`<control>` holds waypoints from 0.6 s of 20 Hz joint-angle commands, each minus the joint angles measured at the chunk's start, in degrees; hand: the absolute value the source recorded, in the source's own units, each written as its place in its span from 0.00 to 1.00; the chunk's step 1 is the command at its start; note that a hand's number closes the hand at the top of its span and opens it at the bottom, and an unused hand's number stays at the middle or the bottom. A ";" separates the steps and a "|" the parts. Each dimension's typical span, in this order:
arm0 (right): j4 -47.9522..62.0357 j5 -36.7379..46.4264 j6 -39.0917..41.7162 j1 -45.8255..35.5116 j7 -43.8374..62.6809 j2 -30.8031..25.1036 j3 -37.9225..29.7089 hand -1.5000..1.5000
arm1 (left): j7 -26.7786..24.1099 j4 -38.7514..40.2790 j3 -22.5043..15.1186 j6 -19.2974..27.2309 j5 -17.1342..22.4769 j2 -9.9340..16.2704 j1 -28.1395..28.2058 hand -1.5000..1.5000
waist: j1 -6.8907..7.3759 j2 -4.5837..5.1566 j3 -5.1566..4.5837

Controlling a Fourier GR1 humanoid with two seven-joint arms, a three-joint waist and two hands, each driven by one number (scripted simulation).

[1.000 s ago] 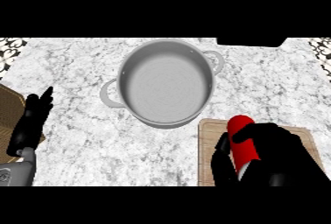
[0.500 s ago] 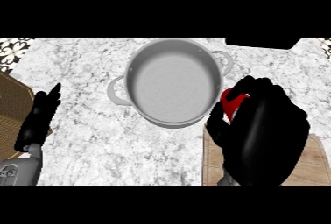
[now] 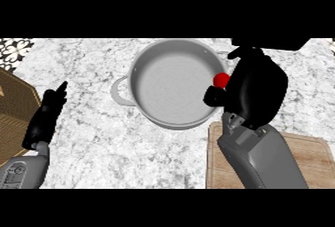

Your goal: Pick the can from the cutting board and place it in the pot

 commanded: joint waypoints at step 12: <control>5.04 4.00 -31.00 -10.45 9.63 0.54 -7.61 0.00 | -0.15 1.60 1.00 -0.11 0.45 0.03 0.49 0.50 | -1.93 -0.97 0.05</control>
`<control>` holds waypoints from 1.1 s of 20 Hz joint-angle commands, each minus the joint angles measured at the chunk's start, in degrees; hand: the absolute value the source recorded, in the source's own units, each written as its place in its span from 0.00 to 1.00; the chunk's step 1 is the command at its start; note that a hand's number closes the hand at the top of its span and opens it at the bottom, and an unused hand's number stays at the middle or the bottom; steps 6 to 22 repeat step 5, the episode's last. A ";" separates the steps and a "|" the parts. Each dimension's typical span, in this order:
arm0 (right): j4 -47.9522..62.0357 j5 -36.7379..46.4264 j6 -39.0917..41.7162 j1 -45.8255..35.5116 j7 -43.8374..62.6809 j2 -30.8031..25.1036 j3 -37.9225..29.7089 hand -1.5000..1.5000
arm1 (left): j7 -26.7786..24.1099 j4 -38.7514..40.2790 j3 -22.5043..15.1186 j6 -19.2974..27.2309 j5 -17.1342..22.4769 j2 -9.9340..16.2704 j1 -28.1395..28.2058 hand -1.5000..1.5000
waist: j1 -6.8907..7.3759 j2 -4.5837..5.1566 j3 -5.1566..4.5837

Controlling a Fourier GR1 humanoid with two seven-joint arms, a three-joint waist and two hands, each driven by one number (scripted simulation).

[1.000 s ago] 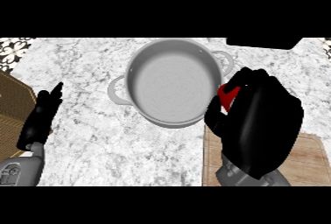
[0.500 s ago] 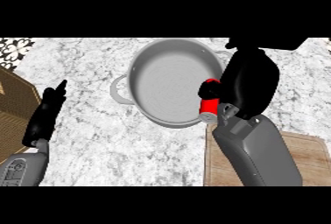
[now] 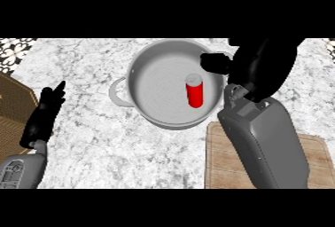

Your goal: Pick the can from the cutting board and place it in the pot

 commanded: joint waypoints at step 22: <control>-4.34 10.21 -17.51 0.00 14.52 0.41 -0.79 0.00 | 0.45 -0.53 1.25 0.44 0.54 0.14 2.74 0.50 | -2.14 -1.02 0.00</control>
